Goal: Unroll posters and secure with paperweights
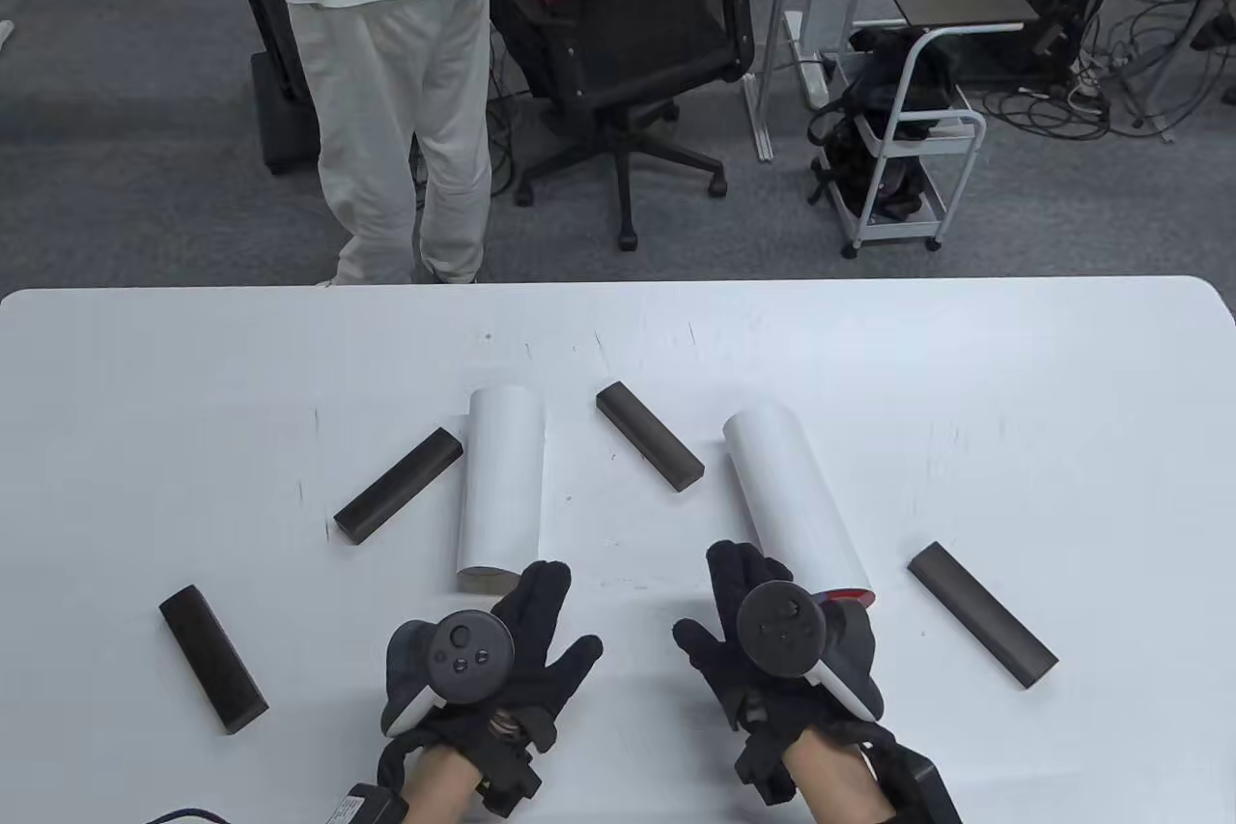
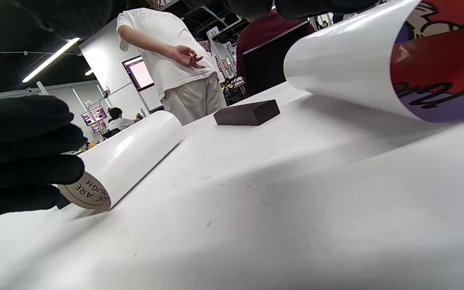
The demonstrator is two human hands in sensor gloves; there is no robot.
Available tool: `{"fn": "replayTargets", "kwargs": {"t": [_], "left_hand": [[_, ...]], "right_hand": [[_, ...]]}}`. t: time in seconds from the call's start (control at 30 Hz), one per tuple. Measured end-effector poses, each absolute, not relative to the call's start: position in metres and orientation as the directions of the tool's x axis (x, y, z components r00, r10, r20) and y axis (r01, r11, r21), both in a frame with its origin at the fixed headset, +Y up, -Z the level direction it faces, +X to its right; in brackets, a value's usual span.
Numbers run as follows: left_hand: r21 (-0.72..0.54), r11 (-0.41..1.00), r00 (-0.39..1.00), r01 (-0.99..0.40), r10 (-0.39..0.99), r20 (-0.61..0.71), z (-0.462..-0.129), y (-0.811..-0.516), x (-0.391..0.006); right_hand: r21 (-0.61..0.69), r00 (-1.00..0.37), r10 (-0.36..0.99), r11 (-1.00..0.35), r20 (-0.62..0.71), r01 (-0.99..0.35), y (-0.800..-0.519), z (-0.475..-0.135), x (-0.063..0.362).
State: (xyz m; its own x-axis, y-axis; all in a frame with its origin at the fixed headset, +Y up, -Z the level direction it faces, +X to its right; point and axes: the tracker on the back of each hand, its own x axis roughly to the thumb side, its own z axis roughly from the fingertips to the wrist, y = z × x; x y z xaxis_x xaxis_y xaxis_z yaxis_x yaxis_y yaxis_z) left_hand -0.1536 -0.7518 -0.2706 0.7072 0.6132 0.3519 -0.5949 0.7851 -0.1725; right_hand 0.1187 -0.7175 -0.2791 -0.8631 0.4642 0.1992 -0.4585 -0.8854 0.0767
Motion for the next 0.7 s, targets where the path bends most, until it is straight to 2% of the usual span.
{"fn": "replayTargets", "kwargs": {"t": [0.37, 0.53, 0.63, 0.7], "left_hand": [[-0.159, 0.779, 0.703, -0.606, 0.618, 0.351, -0.271, -0.750, -0.156], [-0.150, 0.777, 0.704, -0.611, 0.620, 0.346, -0.272, -0.750, -0.158], [-0.153, 0.779, 0.707, -0.608, 0.619, 0.342, -0.272, -0.751, -0.158], [-0.152, 0.780, 0.708, -0.607, 0.618, 0.342, -0.272, -0.750, -0.158]], "right_hand": [[0.065, -0.853, 0.500, -0.866, 0.149, -0.496, -0.707, -0.287, 0.126], [0.044, -0.897, 0.442, -0.896, 0.008, -0.441, -0.685, -0.316, 0.145], [0.038, -0.908, 0.411, -0.909, -0.083, -0.415, -0.681, -0.340, 0.153], [0.078, -0.912, 0.380, -0.916, -0.158, -0.395, -0.685, -0.356, 0.157]]}}
